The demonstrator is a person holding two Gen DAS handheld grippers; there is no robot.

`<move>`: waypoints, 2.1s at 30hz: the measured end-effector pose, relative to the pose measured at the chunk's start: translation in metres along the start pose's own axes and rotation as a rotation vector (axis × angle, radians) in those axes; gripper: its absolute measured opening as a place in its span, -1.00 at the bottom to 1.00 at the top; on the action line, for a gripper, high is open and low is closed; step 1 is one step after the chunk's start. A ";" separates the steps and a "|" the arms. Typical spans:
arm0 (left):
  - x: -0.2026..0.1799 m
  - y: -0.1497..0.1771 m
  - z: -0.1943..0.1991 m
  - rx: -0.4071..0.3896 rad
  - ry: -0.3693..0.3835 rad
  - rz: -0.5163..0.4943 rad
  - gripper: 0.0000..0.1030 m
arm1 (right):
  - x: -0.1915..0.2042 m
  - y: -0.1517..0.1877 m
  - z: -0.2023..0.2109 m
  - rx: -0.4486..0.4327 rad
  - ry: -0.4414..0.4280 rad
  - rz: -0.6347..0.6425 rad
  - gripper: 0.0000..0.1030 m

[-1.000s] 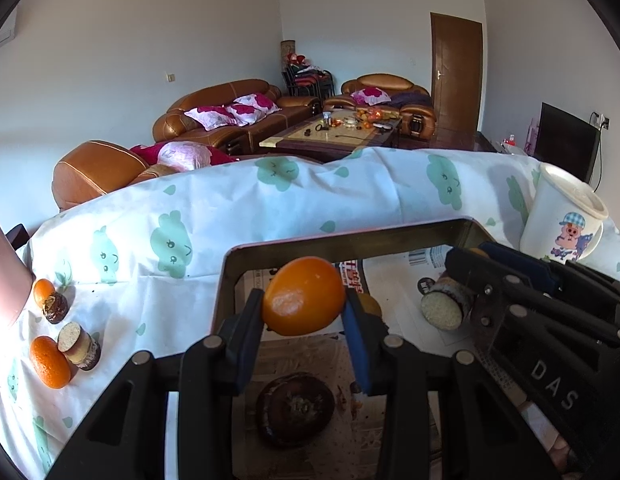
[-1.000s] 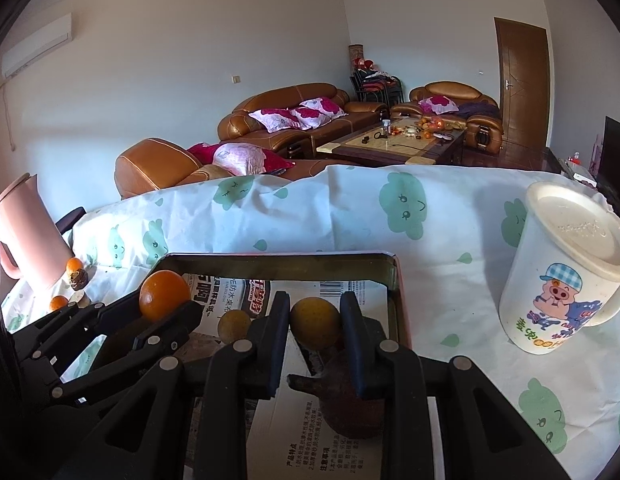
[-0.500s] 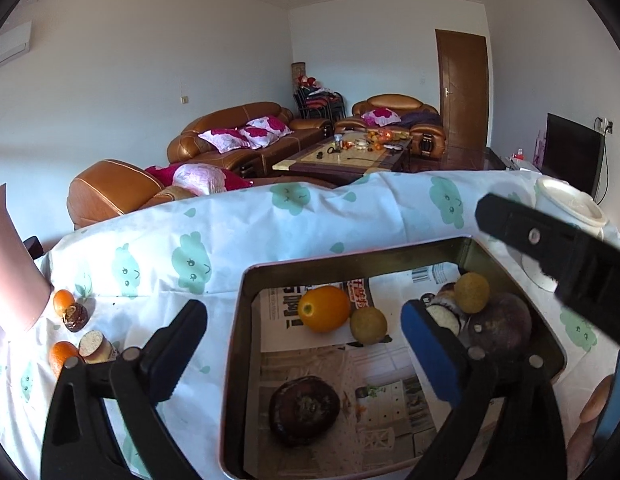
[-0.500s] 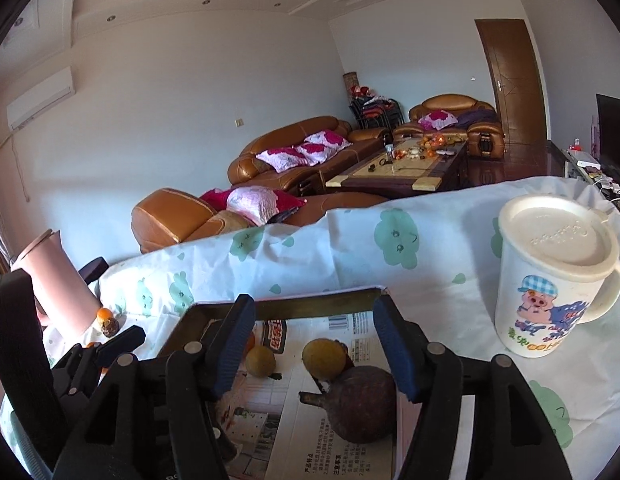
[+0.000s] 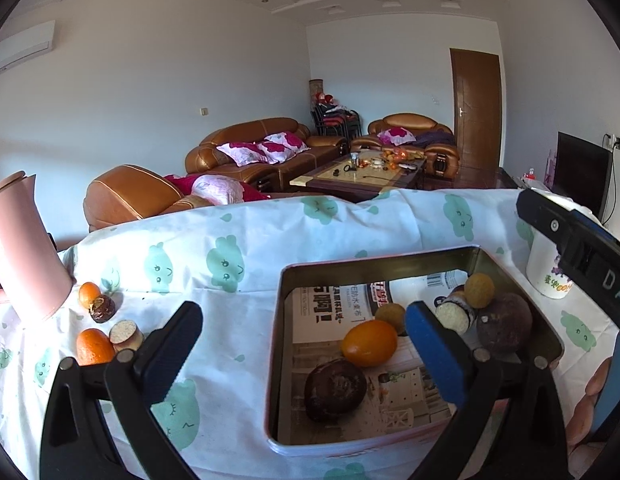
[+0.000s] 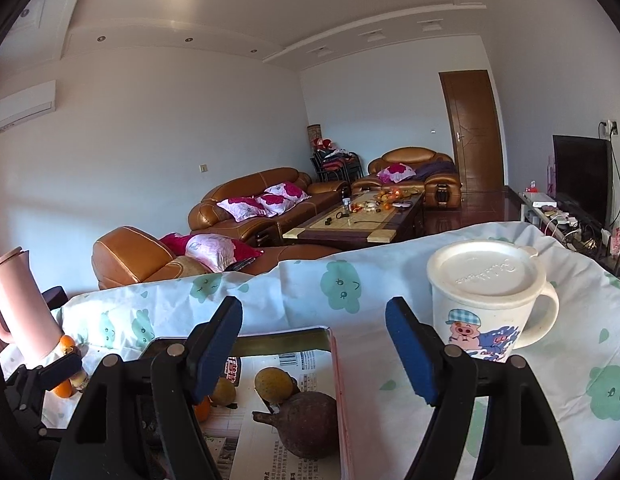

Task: Organize fruits
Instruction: 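Move both grippers back toward the fruit on the sheet, then grasp an orange with the left gripper while the right gripper grasps the round cake slice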

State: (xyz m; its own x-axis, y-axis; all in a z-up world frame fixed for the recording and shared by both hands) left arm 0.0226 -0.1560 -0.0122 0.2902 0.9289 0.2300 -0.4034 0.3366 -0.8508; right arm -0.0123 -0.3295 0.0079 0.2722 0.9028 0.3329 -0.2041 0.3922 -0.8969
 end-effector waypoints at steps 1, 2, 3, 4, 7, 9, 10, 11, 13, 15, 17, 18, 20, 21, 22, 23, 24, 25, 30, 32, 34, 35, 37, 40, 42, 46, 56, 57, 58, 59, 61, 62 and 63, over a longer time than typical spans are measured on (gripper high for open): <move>0.002 0.001 0.003 -0.011 -0.005 0.008 1.00 | 0.001 0.000 0.004 -0.019 -0.001 0.005 0.47; 0.005 0.001 0.006 -0.023 -0.011 0.016 1.00 | 0.003 0.000 0.008 -0.044 0.001 0.017 0.47; 0.008 0.002 0.009 -0.034 -0.017 0.023 1.00 | 0.005 0.001 0.012 -0.070 0.013 0.037 0.47; 0.011 0.003 0.012 -0.044 -0.021 0.031 1.00 | 0.009 0.001 0.016 -0.099 0.023 0.062 0.47; 0.018 0.005 0.018 -0.068 -0.017 0.057 1.00 | 0.018 0.004 0.024 -0.138 0.061 0.115 0.47; 0.021 0.007 0.020 -0.067 -0.006 0.067 1.00 | 0.019 0.005 0.027 -0.131 0.065 0.120 0.50; 0.022 0.008 0.021 -0.064 -0.001 0.071 1.00 | 0.019 0.006 0.027 -0.127 0.061 0.117 0.54; 0.024 0.009 0.022 -0.062 0.006 0.075 1.00 | 0.018 0.006 0.028 -0.125 0.060 0.113 0.64; 0.027 0.012 0.024 -0.059 0.022 0.084 1.00 | 0.017 0.007 0.031 -0.125 0.060 0.106 0.69; 0.033 0.016 0.024 -0.044 0.033 0.096 1.00 | 0.016 0.008 0.033 -0.120 0.061 0.103 0.70; 0.041 0.021 0.022 -0.015 0.051 0.110 1.00 | 0.017 0.011 0.033 -0.104 0.074 0.104 0.70; 0.047 0.024 0.019 0.005 0.056 0.115 1.00 | 0.018 0.012 0.032 -0.091 0.087 0.106 0.70; 0.060 0.031 0.013 0.046 0.050 0.133 1.00 | 0.022 0.018 0.028 -0.050 0.103 0.111 0.70; 0.069 0.034 0.010 0.062 0.047 0.149 1.00 | 0.025 0.021 0.027 -0.028 0.109 0.116 0.70; 0.077 0.037 0.008 0.072 0.043 0.165 1.00 | 0.029 0.024 0.027 -0.016 0.111 0.125 0.70; 0.087 0.040 0.006 0.076 0.035 0.174 1.00 | 0.033 0.026 0.028 -0.015 0.110 0.135 0.69; 0.095 0.042 0.005 0.081 0.022 0.178 1.00 | 0.038 0.029 0.030 -0.018 0.106 0.145 0.69; 0.104 0.044 0.003 0.084 0.004 0.175 1.00 | 0.044 0.032 0.032 -0.017 0.096 0.155 0.70; 0.142 0.053 -0.004 0.116 -0.075 0.124 1.00 | 0.081 0.051 0.030 0.065 0.010 0.177 0.69; 0.156 0.058 -0.008 0.131 -0.088 0.113 1.00 | 0.098 0.058 0.031 0.079 -0.019 0.190 0.70; 0.167 0.062 -0.014 0.157 -0.085 0.104 1.00 | 0.115 0.067 0.032 0.098 -0.055 0.200 0.70; 0.172 0.064 -0.017 0.173 -0.082 0.101 1.00 | 0.125 0.071 0.031 0.111 -0.072 0.210 0.70; 0.181 0.068 -0.026 0.210 -0.070 0.101 1.00 | 0.143 0.079 0.030 0.133 -0.098 0.231 0.70; 0.193 0.074 -0.039 0.261 -0.048 0.125 1.00 | 0.166 0.088 0.026 0.164 -0.131 0.249 0.70; 0.197 0.075 -0.048 0.284 -0.034 0.119 0.96 | 0.176 0.094 0.023 0.191 -0.149 0.246 0.70; 0.198 0.078 -0.064 0.324 0.056 0.124 0.69 | 0.190 0.105 0.018 0.246 -0.176 0.243 0.70; 0.209 0.085 -0.063 0.321 0.153 0.209 -0.04 | 0.207 0.118 -0.002 0.350 -0.201 0.206 0.70; 0.212 0.085 -0.061 0.323 0.120 0.195 -0.04 | 0.211 0.120 -0.004 0.362 -0.206 0.208 0.70; 0.216 0.085 -0.059 0.320 0.103 0.197 -0.04 | 0.214 0.122 -0.007 0.372 -0.211 0.215 0.70; 0.222 0.086 -0.057 0.319 0.095 0.212 -0.04 | 0.218 0.124 -0.009 0.378 -0.215 0.222 0.70; 0.239 0.088 -0.053 0.323 0.067 0.252 -0.04 | 0.226 0.127 -0.016 0.398 -0.226 0.229 0.70; 0.247 0.089 -0.051 0.324 0.039 0.265 -0.04 | 0.230 0.129 -0.020 0.412 -0.236 0.230 0.70; 0.256 0.089 -0.050 0.323 0.004 0.272 -0.04 | 0.236 0.131 -0.025 0.427 -0.245 0.233 0.70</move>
State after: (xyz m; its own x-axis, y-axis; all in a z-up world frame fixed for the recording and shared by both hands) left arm 0.1042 0.1039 -0.0527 0.1385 0.9902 0.0150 -0.7171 0.1107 -0.6881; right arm 0.0486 -0.0697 -0.0383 -0.0425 0.9691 0.2429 -0.6110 0.1671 -0.7738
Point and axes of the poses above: each gripper's, at about its wrist camera, not at the fingertips, and z roughly against the way its jaws point, x to its left, y to its underside, the point moved 4 cm from there along -z, roughly the way its jaws point, and after that the axes turned 10 degrees about -z, right-handed, at the moved point
